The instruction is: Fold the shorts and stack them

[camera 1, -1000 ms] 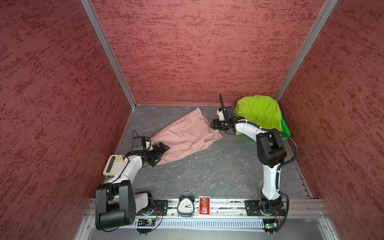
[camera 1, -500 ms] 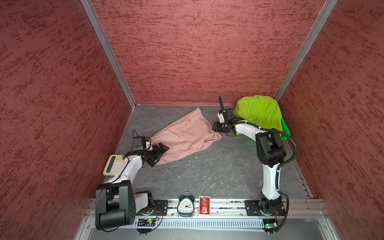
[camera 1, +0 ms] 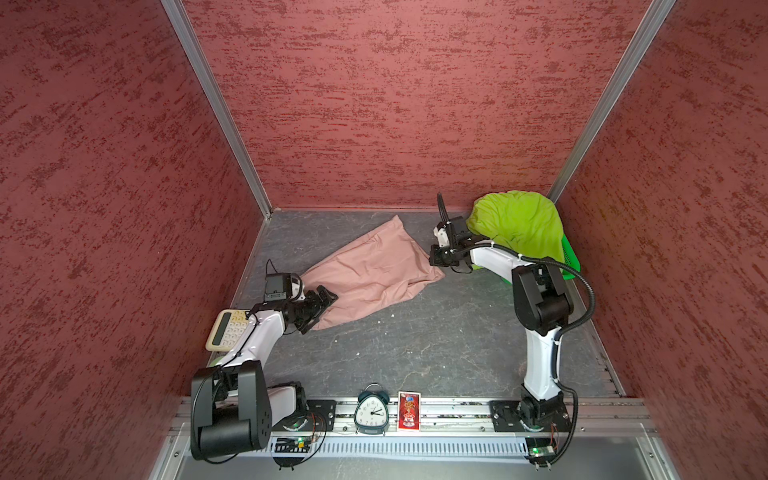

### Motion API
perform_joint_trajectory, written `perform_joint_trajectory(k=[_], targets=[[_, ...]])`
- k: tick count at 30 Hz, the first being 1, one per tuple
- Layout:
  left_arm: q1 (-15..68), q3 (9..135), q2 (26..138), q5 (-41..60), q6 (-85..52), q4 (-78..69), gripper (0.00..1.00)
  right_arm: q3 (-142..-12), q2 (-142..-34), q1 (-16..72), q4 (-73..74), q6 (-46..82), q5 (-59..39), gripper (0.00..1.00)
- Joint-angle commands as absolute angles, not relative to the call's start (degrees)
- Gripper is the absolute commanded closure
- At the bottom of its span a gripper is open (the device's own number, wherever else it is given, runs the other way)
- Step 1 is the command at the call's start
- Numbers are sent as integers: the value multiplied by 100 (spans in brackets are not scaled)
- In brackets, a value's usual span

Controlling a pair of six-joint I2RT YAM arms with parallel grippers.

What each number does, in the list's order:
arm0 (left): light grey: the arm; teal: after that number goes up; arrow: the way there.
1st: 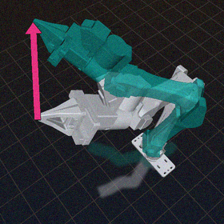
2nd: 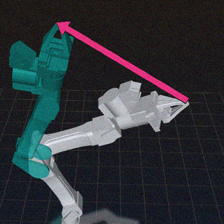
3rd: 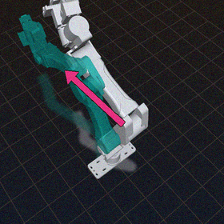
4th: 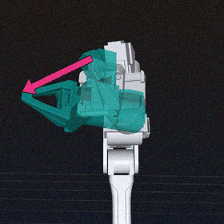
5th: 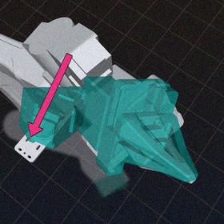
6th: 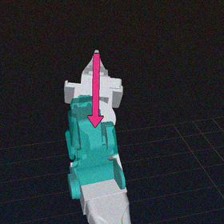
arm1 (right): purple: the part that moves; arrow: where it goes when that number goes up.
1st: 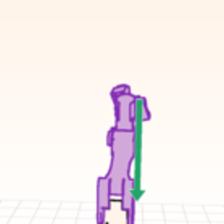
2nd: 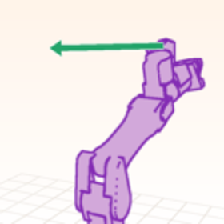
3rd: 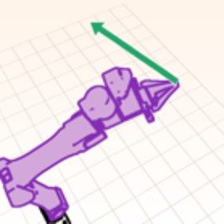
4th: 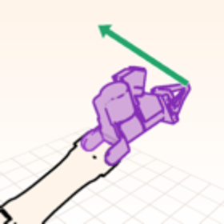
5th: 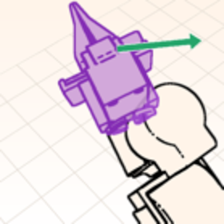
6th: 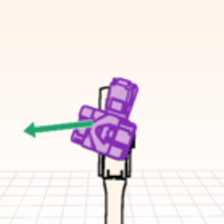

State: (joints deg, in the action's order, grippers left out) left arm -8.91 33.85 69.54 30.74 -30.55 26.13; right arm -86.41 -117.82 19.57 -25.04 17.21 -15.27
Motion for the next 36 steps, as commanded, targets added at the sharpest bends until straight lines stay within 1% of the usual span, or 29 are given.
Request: perform_joint_trajectory(k=[1, 8, 10, 11, 12, 13, 15, 18, 28, 30, 32, 33, 36], targets=[[-912, 3430, 6991, 2923, -2851, 2732, 1, -8754, -11081, 1960, -3087, 1591, -1091, 100], [-931, 3682, 7242, 2792, -2592, 3140, 1, -8859, -10497, 1929, -3847, 1518, -750, 100], [-936, 3693, 7234, 2856, -2572, 3126, 1, -8862, -10425, 1886, -3843, 1386, -785, 100], [-938, 3692, 7212, 2899, -2571, 3083, 1, -8779, -10446, 1881, -3740, 1320, -837, 86], [-931, 3678, 7192, 2933, -2583, 3044, 1, -8704, -10516, 1873, -3637, 1323, -883, 56], [-929, 3665, 7181, 2952, -2597, 3012, 1, -8651, -10601, 1878, -3527, 1304, -1022, 44], [-923, 3652, 7172, 2954, -2618, 2989, 1, -8554, -10876, 1881, -3246, 1328, -1398, 35], [-915, 3642, 7189, 2999, -2629, 2999, 1, -8505, -11181, 1915, -2941, 1430, -1473, 33], [-895, 3541, 7120, 3001, -2702, 2981, 1, -8491, -11709, 2021, -2315, 1708, -1661, 33], [-889, 3503, 7078, 2997, -2707, 2984, 1, -8484, -11765, 2030, -2221, 1765, -1679, 35], [-893, 3498, 7066, 2986, -2692, 3005, 1, -8497, -11819, 2054, -2163, 1800, -1713, 42], [-892, 3491, 7066, 2985, -2683, 3010, 1, -8519, -11843, 2062, -2170, 1809, -1714, 44], [-895, 3492, 7093, 2985, -2663, 3033, 1, -8606, -11934, 2091, -2291, 1828, -1708, 45]])
